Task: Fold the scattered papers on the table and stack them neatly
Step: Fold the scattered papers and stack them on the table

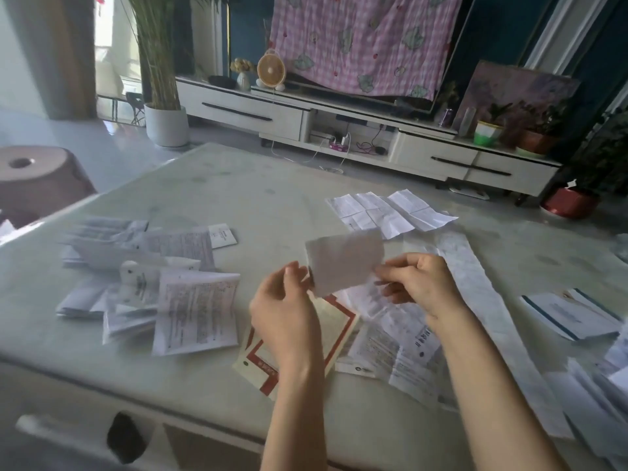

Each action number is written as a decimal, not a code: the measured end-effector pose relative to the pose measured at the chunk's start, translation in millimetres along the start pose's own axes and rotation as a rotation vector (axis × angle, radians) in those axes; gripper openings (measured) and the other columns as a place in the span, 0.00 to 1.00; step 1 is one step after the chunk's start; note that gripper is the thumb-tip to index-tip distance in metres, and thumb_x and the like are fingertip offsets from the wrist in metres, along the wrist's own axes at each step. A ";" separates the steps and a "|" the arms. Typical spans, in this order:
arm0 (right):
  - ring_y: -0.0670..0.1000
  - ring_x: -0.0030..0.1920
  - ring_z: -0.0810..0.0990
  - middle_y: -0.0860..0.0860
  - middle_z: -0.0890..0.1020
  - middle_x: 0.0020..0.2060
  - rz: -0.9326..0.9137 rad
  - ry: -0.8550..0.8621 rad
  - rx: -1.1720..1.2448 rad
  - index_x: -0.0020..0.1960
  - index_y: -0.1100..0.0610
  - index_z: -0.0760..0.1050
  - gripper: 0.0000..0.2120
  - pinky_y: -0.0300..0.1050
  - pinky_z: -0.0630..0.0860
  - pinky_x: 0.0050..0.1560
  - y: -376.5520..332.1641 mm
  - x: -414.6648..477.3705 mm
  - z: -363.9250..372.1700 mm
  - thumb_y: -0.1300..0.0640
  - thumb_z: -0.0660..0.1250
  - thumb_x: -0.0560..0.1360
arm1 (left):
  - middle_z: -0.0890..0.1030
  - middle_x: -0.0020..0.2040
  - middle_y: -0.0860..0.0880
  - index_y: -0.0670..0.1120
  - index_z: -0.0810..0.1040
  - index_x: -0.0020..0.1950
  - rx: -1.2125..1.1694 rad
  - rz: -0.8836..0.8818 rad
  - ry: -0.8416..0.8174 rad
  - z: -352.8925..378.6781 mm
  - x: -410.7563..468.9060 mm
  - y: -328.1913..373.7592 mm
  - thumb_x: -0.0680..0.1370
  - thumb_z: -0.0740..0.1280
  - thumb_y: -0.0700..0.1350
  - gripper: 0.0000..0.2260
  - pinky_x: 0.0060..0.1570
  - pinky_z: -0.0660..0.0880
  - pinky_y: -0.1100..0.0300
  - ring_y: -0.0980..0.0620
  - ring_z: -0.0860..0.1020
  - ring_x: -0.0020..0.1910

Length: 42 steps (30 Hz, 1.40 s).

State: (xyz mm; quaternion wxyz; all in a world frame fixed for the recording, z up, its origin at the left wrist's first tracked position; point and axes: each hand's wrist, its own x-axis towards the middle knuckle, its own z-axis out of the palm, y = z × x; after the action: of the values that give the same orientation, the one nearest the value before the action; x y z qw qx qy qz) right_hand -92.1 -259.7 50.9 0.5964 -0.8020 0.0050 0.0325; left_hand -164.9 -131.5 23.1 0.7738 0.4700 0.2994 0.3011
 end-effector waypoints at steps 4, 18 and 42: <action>0.47 0.28 0.74 0.53 0.80 0.31 0.103 -0.001 0.117 0.41 0.61 0.76 0.03 0.35 0.71 0.24 -8.1 32.0 55.5 0.63 0.70 0.72 | 0.81 0.49 0.48 0.47 0.77 0.51 -0.076 -0.050 0.119 -5.2 6.1 3.4 0.78 0.58 0.37 0.10 0.55 0.75 0.54 0.50 0.79 0.50; 0.48 0.30 0.73 0.53 0.80 0.36 -0.073 0.019 -0.345 0.44 0.60 0.77 0.02 0.40 0.71 0.31 0.1 41.9 -12.3 0.63 0.66 0.75 | 0.81 0.48 0.53 0.51 0.77 0.48 0.124 -0.106 -0.175 16.9 -15.2 -7.4 0.77 0.58 0.36 0.12 0.56 0.76 0.55 0.56 0.79 0.50; 0.50 0.40 0.77 0.51 0.79 0.38 -0.139 -0.044 -0.276 0.43 0.63 0.77 0.06 0.43 0.73 0.44 26.0 28.3 -73.7 0.59 0.69 0.74 | 0.79 0.57 0.45 0.45 0.76 0.58 0.355 -0.074 -0.334 22.6 -37.3 -6.5 0.77 0.61 0.39 0.11 0.60 0.73 0.49 0.48 0.76 0.57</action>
State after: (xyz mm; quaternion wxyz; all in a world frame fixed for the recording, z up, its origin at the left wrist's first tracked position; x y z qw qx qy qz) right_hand -61.6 -336.9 45.5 0.4812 -0.8739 -0.0681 0.0089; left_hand -170.7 -174.2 32.6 0.7285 0.6305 0.2325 0.1332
